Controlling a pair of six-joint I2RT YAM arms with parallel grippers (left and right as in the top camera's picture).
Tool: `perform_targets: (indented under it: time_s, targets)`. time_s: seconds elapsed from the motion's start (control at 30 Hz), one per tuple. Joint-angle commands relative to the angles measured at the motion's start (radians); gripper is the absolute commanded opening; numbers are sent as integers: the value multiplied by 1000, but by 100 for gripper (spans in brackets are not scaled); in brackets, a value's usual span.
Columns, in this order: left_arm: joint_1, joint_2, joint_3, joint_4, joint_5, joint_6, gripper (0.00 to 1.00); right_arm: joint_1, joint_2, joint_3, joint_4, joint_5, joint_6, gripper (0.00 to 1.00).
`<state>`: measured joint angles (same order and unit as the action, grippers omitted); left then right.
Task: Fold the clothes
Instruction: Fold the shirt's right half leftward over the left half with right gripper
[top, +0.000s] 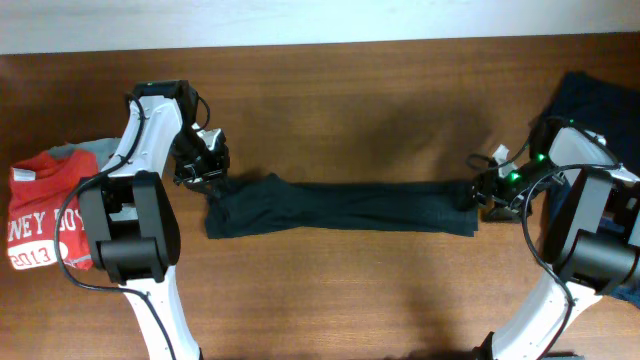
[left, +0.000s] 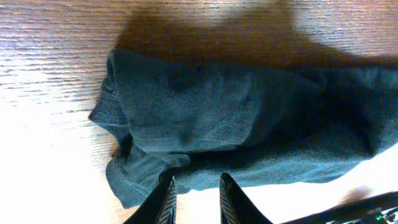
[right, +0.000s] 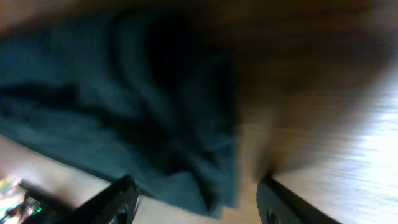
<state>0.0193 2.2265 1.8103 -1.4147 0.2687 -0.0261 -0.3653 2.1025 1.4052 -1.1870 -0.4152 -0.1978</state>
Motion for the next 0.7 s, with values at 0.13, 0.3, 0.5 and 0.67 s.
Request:
perform_targets:
  time_s: [0.13, 0.3, 0.5, 0.67]
  targets:
    - [2, -41, 14, -5, -6, 16, 24, 60, -19, -103, 134, -127, -26, 22]
    - [2, -43, 14, -11, -6, 16, 20, 26, -23, -55, 108, -113, -13, 4]
    - [2, -64, 14, -8, -7, 15, 18, -24, -49, 180, -50, -5, 30, 4]
    - [2, -72, 14, -2, -6, 15, 18, 97, -91, 347, -171, 49, 23, 4]
